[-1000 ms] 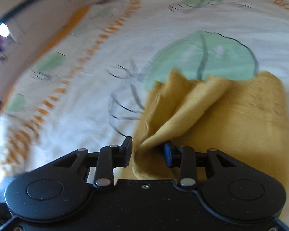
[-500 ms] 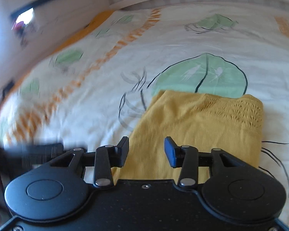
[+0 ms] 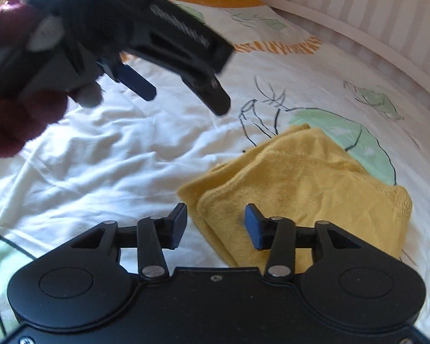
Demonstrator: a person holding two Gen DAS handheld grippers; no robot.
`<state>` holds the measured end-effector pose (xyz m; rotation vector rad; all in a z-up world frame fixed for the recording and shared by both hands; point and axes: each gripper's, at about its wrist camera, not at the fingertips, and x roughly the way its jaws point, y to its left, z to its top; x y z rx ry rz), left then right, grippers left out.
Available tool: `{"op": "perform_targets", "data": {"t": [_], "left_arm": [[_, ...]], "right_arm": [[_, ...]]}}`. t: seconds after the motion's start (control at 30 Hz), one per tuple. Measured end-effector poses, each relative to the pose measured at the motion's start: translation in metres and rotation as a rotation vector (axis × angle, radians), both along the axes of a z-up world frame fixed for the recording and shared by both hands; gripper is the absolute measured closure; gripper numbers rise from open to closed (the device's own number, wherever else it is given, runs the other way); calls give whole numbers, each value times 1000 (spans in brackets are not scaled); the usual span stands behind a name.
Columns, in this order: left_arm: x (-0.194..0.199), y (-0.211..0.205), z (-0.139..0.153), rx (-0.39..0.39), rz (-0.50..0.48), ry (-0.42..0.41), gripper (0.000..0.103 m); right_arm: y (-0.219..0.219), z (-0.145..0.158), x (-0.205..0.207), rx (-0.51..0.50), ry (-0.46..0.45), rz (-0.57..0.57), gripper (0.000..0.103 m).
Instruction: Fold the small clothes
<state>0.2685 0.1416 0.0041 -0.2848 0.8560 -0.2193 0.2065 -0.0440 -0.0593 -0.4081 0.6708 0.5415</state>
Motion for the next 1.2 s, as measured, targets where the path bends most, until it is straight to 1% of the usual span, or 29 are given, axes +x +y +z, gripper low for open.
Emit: {"op": "perform_targets", "data": {"t": [0.03, 0.07, 0.1, 0.2, 0.3, 0.37, 0.43, 0.5, 0.6, 0.7, 0.8, 0.83, 0.9, 0.97, 1.0, 1.03, 1.07, 1.1, 1.13, 1.17, 1.2], "left_arm": [[2, -1, 1, -6, -6, 4, 2], [4, -2, 3, -15, -11, 10, 2], [7, -4, 4, -28, -18, 17, 2], [16, -11, 9, -79, -54, 40, 2], [31, -22, 11, -149, -100, 72, 2], [44, -30, 8, -196, -119, 103, 2], [56, -38, 4, -225, -132, 142, 2], [66, -48, -2, -237, -149, 176, 2], [76, -62, -11, -224, -163, 215, 3], [83, -72, -16, -194, -171, 227, 3], [92, -79, -21, -217, -198, 234, 4], [95, -80, -23, -229, -205, 237, 14], [103, -87, -27, -233, -211, 255, 26], [110, -94, -32, -204, -206, 263, 27], [112, -98, -33, -181, -207, 262, 29], [114, -101, -35, -158, -207, 256, 37], [115, -102, -37, -140, -200, 245, 42], [115, -103, -38, -126, -190, 232, 59], [115, -102, -38, -115, -181, 214, 85], [113, -100, -37, -113, -188, 188, 92], [111, -99, -34, -116, -207, 163, 92]], "right_arm": [[-3, 0, 2, 15, 10, -11, 68], [-7, 0, 4, 30, 21, -17, 78], [-11, 2, 5, 46, 25, -29, 93], [-27, 10, 4, 128, 13, -82, 93], [-42, 19, 3, 195, -11, -129, 93], [-50, 24, 3, 229, -18, -154, 93], [-58, 27, 3, 264, -19, -174, 93], [-65, 29, 3, 297, -23, -194, 93], [-76, 32, 2, 326, -32, -216, 93], [-84, 32, 1, 348, -34, -231, 93], [-91, 30, 0, 361, -28, -239, 93], [-92, 29, 0, 365, -25, -239, 93], [-93, 26, -1, 369, -20, -237, 93], [-91, 25, -3, 368, -19, -231, 93], [-90, 25, -4, 365, -22, -227, 93], [-89, 24, -5, 363, -23, -224, 93], [-88, 24, -6, 365, -23, -221, 93], [-87, 24, -8, 367, -22, -219, 93], [-86, 24, -9, 367, -23, -216, 93], [-84, 25, -10, 366, -25, -213, 93], [-83, 25, -11, 365, -28, -210, 93]]}}
